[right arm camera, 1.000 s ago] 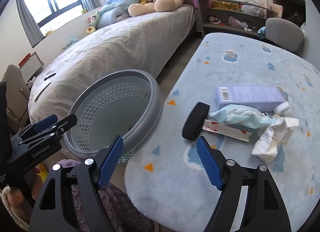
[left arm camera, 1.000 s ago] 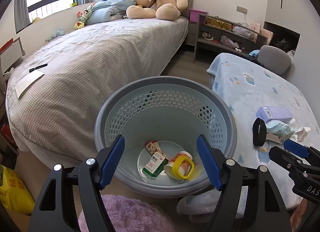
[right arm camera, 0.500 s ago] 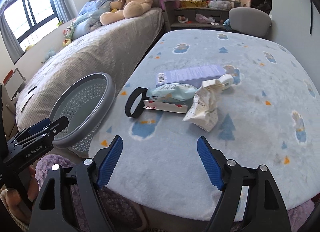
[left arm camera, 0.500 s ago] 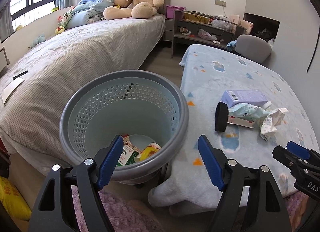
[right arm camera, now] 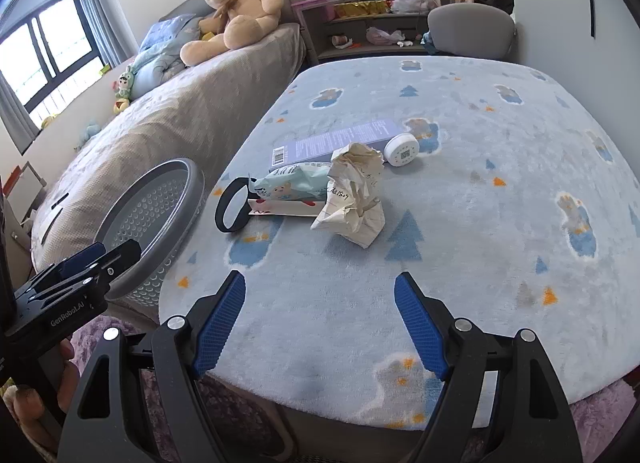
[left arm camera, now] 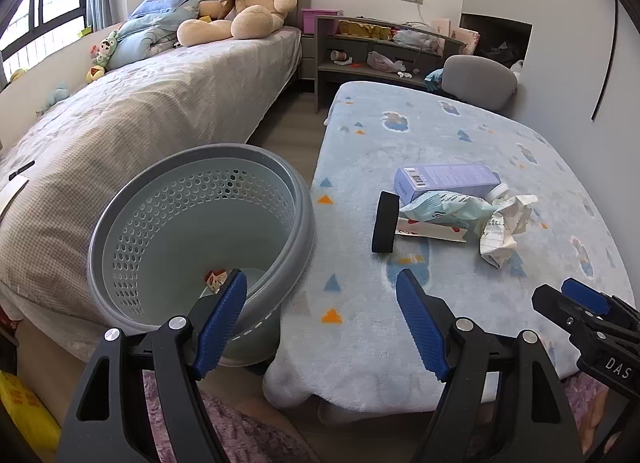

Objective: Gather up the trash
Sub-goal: 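Reach the right tool to the crumpled paper and close on it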

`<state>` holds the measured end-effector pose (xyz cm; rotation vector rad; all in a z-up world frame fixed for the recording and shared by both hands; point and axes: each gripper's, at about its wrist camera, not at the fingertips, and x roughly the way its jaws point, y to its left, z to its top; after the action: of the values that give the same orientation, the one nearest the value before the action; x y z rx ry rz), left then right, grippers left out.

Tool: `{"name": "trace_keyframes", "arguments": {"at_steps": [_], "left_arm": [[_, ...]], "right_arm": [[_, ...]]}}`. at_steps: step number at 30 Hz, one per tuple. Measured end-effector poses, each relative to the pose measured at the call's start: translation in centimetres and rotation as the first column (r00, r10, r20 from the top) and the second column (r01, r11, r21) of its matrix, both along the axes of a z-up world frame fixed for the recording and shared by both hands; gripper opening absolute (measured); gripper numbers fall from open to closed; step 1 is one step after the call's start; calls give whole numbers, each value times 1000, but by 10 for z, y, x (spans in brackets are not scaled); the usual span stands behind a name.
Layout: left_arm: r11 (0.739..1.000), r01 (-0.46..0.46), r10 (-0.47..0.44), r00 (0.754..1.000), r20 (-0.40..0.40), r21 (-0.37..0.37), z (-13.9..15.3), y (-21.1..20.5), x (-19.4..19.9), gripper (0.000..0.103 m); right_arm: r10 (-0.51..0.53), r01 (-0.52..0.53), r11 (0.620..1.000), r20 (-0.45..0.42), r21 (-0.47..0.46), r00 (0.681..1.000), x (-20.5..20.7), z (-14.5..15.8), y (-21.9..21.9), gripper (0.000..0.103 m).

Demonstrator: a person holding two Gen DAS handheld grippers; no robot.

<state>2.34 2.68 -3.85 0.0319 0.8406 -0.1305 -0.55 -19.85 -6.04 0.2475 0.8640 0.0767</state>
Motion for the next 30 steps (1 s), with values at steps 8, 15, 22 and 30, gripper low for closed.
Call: {"name": "trace_keyframes", "arguments": {"at_steps": [8, 15, 22, 30], "left_arm": [[1000, 9, -9, 1000, 1, 5, -1, -14, 2, 74], [1000, 14, -14, 1000, -4, 1, -4, -16, 12, 74], [1000, 20, -20, 1000, -9, 0, -9, -15, 26, 74], [1000, 23, -23, 1000, 0, 7, -13, -13, 45, 74]], "right_arm": [[-21, 21, 1000, 4, 10, 1000, -1, -1, -15, 76], [-39, 39, 999, -6, 2, 999, 6, -4, -23, 77], [-52, 52, 999, -12, -10, 999, 18, -7, -23, 77], [-59, 58, 998, -17, -33, 998, 33, -11, -21, 77]]}}
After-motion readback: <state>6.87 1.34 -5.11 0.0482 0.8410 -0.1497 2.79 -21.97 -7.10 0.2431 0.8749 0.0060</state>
